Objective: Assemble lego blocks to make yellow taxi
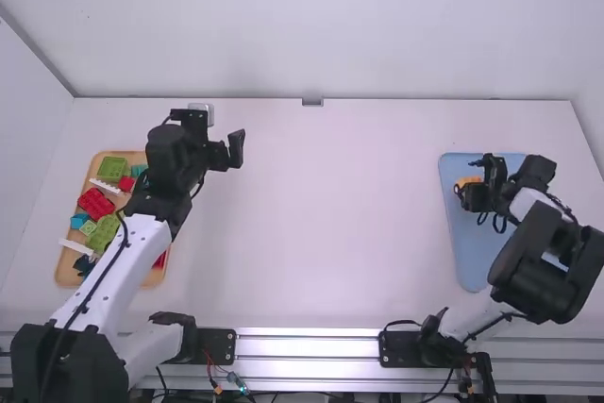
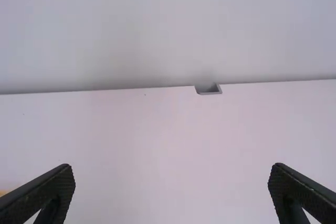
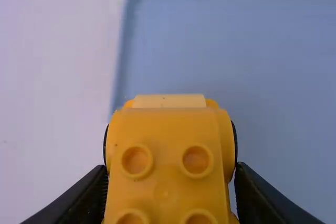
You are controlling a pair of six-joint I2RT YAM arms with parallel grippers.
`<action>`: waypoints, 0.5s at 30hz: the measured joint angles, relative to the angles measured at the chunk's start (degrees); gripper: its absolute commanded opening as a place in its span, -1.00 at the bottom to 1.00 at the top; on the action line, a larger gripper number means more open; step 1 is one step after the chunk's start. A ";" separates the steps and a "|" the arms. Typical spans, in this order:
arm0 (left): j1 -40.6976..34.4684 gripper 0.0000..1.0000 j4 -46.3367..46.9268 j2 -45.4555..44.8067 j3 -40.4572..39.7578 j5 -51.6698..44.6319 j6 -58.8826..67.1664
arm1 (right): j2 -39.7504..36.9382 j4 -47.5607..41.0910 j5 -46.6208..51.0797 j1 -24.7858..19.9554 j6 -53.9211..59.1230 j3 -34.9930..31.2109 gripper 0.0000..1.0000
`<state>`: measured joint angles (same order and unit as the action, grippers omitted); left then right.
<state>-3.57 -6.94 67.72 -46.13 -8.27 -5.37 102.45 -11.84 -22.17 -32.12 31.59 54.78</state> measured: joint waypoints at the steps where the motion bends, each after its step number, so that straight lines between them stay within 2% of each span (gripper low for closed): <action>1: -0.02 0.98 0.00 0.00 0.00 0.00 0.07 | 0.76 0.02 -0.04 -0.59 -0.26 0.00 -0.29; 4: -0.13 0.99 -0.02 0.00 0.00 0.00 0.20 | 2.01 0.70 0.39 -2.08 -1.11 -0.02 -0.32; 7: -0.20 0.98 -0.02 0.00 0.00 0.00 0.22 | 2.01 1.40 2.38 -2.23 -2.38 -0.02 -0.13; 9: -0.24 0.98 -0.02 0.00 0.00 0.00 0.22 | 2.01 1.14 4.94 -2.08 -4.02 -0.02 0.06; 10: -0.24 0.98 -0.02 0.00 0.00 -0.02 0.24 | 2.01 1.11 5.31 -2.05 -4.11 -0.02 0.08; 11: -0.24 0.98 0.00 0.00 0.00 0.00 0.22 | 2.01 1.14 6.05 -2.05 -4.59 -0.02 0.30; 13: -0.24 0.98 0.00 0.00 0.00 0.00 0.22 | 2.01 1.14 6.82 -2.05 -5.22 -0.02 0.97; 15: -0.24 0.98 0.02 0.00 0.00 0.00 0.22 | 2.01 1.36 7.56 -1.92 -6.23 -0.02 0.97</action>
<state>-3.81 -6.92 67.72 -46.13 -8.27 -5.15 104.47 -10.48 -14.61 -34.04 25.36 54.76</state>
